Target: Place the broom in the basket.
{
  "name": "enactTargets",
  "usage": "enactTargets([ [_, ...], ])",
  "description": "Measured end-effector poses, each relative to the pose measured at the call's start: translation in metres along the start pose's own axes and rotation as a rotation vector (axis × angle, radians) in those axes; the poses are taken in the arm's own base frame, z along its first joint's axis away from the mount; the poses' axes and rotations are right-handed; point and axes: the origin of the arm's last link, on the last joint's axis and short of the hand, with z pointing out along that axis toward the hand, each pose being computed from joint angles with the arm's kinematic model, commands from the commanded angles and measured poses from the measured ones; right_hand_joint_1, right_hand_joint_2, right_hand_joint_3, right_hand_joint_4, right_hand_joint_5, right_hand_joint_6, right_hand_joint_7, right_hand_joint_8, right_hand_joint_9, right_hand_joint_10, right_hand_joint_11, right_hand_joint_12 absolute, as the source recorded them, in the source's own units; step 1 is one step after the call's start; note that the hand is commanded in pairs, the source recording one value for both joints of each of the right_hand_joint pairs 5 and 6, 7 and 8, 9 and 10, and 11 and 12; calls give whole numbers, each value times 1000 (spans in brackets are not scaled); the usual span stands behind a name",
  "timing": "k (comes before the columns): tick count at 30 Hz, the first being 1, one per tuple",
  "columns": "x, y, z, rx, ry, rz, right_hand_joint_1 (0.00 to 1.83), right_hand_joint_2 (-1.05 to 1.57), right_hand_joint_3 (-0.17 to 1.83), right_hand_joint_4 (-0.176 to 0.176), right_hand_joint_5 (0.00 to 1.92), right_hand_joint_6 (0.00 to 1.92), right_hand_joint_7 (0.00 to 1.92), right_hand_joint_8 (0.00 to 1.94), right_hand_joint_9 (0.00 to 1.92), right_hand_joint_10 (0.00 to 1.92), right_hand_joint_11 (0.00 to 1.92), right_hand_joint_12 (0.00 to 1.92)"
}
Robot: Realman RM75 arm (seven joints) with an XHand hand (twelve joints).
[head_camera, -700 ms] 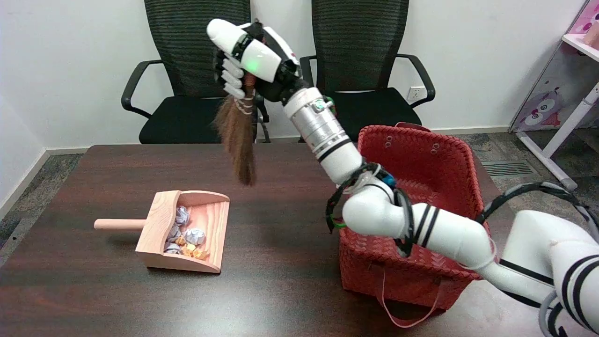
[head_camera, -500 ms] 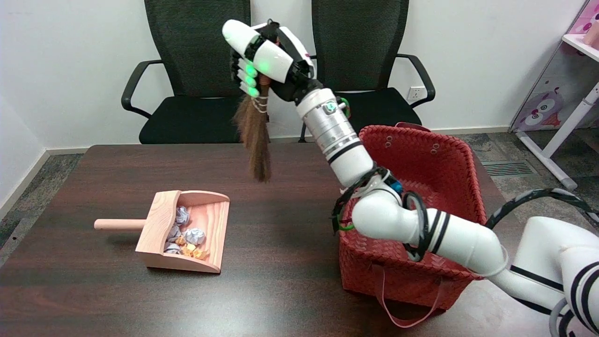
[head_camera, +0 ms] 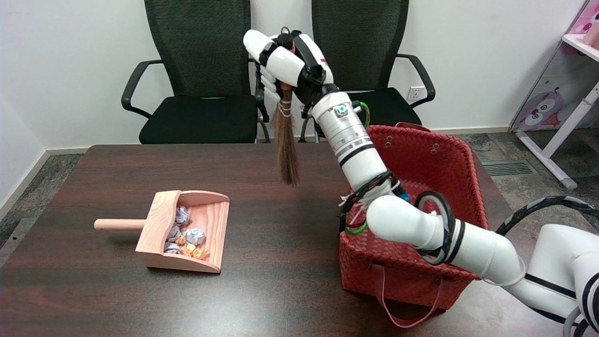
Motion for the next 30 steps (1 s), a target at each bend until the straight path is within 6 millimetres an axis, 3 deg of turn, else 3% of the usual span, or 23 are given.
enactTargets([
  [30, 21, 12, -25, -132, 76, -16, 1022, 1571, 1770, 61, 1920, 1920, 1920, 1920, 1920, 1920, 1920, 1920],
])
